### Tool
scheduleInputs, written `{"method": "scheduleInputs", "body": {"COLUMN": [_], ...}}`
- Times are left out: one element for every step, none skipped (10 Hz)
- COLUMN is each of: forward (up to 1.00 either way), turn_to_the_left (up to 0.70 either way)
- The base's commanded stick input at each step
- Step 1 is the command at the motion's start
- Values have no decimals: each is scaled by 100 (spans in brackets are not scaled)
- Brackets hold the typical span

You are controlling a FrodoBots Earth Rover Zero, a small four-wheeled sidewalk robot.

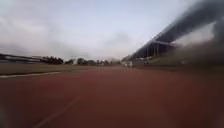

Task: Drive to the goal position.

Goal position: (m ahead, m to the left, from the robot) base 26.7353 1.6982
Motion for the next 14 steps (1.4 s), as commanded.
{"method": "scheduleInputs", "body": {"forward": [70,70,70,70,70,70,70,70,70,70,70,70,70,70], "turn_to_the_left": [-1,-12,-20,-20,-19,-19,-18,-7,2,2,2,2,1,-6]}}
